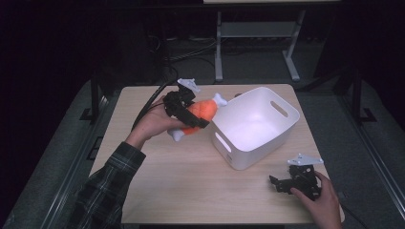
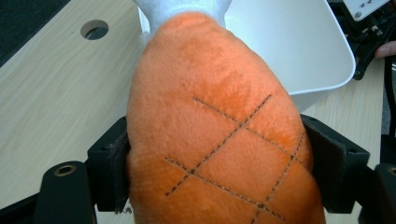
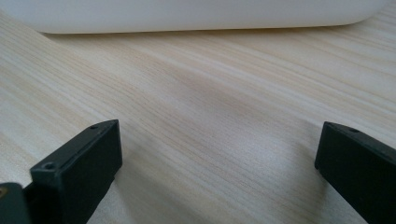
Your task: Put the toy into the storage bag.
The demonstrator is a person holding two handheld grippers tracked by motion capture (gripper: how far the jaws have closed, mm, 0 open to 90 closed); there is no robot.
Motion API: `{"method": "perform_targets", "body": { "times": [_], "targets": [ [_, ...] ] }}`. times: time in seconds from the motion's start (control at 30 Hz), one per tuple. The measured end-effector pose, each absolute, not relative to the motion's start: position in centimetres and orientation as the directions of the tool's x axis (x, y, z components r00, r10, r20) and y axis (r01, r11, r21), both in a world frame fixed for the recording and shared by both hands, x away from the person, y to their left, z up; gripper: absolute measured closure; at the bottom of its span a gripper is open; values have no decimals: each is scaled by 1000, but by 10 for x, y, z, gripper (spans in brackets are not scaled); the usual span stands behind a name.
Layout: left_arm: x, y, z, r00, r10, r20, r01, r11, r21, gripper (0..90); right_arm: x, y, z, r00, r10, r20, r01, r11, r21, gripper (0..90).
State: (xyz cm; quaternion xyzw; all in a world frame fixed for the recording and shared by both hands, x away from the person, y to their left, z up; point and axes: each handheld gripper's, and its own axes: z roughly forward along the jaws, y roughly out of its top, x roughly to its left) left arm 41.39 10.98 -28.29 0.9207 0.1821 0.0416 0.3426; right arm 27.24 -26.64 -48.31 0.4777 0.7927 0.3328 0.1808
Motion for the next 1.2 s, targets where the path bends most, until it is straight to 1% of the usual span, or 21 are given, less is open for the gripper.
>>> {"method": "perform_targets", "body": {
  "times": [0.43, 0.8, 1.2],
  "targets": [
    [428, 84, -277, 940, 339, -33, 275, -701, 658, 210, 272, -266, -483, -478, 878, 32, 637, 321, 701, 2],
    [439, 57, -273, 952, 306, -17, 246, -730, 638, 211, 272, -266, -483, -478, 878, 31, 637, 322, 700, 2],
    [450, 25, -274, 961, 278, 3, 213, -743, 634, 211, 272, -266, -483, -477, 878, 30, 637, 322, 700, 2]
  ]
}}
